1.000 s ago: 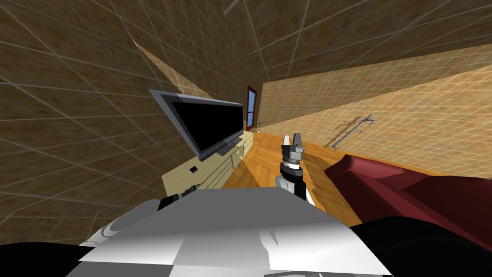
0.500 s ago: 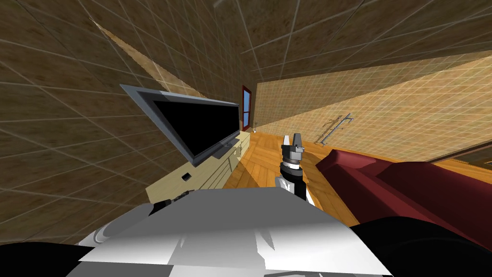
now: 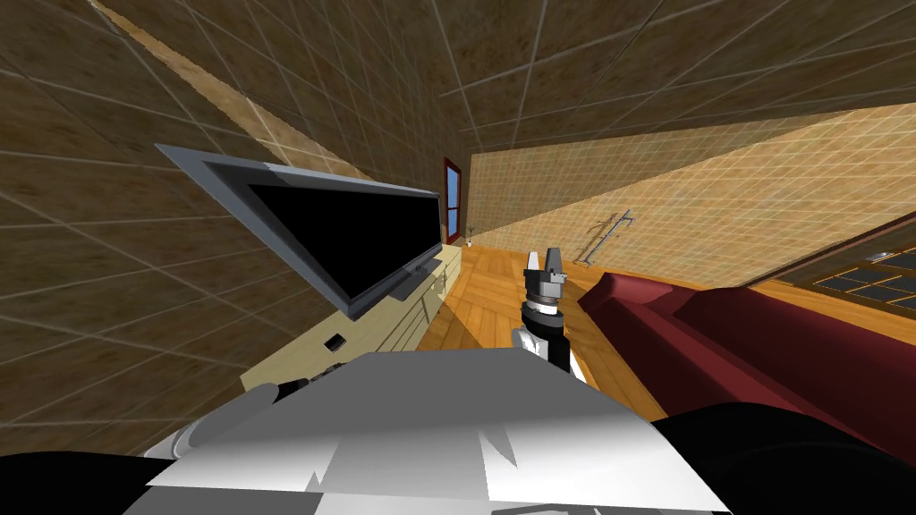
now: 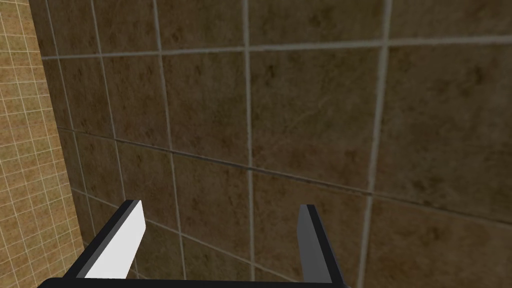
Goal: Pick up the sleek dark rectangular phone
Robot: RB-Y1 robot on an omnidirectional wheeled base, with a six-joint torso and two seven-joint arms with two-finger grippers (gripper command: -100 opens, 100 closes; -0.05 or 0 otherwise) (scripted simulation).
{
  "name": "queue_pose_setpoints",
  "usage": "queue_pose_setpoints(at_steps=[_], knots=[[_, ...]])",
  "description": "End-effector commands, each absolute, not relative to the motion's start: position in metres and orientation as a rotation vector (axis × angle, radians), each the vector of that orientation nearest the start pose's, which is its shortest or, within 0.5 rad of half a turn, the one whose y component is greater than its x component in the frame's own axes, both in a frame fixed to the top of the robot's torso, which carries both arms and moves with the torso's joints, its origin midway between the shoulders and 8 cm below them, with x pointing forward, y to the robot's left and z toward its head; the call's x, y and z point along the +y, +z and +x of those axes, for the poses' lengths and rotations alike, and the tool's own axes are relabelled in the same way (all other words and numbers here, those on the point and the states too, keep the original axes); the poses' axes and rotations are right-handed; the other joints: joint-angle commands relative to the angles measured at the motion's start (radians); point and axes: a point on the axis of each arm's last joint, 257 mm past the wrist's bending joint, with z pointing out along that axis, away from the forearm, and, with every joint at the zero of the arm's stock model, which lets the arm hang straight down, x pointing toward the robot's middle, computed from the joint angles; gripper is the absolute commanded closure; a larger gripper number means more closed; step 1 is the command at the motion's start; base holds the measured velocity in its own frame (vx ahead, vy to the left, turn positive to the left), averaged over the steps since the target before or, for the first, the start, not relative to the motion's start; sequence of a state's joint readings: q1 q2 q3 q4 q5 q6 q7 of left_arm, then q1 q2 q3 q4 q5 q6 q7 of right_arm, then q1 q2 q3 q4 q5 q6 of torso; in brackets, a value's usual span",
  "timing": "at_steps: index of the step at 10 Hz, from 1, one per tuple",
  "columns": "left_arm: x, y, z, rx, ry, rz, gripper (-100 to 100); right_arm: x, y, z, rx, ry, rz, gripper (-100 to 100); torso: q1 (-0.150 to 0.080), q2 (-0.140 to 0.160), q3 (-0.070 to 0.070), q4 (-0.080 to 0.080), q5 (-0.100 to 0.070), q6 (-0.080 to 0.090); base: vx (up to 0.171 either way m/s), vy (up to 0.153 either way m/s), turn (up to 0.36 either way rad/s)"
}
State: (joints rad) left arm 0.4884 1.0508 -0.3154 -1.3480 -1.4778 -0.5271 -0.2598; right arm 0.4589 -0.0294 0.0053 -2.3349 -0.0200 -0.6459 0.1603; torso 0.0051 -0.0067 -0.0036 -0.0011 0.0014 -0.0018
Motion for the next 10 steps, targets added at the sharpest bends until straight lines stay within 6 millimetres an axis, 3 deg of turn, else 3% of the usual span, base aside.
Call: queue_pose_setpoints(at_steps=[1,2,4,6,10], knots=[[0.504,-0.5,0.137,2.34,0.096,1.647,-100,-0.264,0.085,0.305,0.482,1.231,0.411,0,0.0,0.0,0.0,0.0,0.0,0.0,0.073,0.049,-0.155],[0.521,-0.504,0.125,2.348,0.129,1.724,-100,-0.264,0.085,0.305,0.482,1.231,0.411,0,0.001,-0.001,0.0,0.0,0.0,0.001,0.116,0.091,-0.262],[0.525,-0.504,0.123,2.341,0.141,1.758,-100,-0.264,0.085,0.305,0.482,1.23,0.411,0,0.003,-0.003,-0.002,-0.001,0.001,0.0,0.069,0.063,-0.068],[0.553,-0.51,0.102,2.339,0.193,1.908,-100,-0.264,0.085,0.305,0.482,1.231,0.411,0,-0.001,0.0,0.0,0.0,0.0,0.001,0.081,0.049,-0.232],[0.583,-0.514,0.077,2.321,0.241,2.086,-100,-0.264,0.085,0.305,0.482,1.23,0.411,0,0.001,-0.001,-0.001,0.0,0.0,0.0,0.072,0.068,-0.088]])
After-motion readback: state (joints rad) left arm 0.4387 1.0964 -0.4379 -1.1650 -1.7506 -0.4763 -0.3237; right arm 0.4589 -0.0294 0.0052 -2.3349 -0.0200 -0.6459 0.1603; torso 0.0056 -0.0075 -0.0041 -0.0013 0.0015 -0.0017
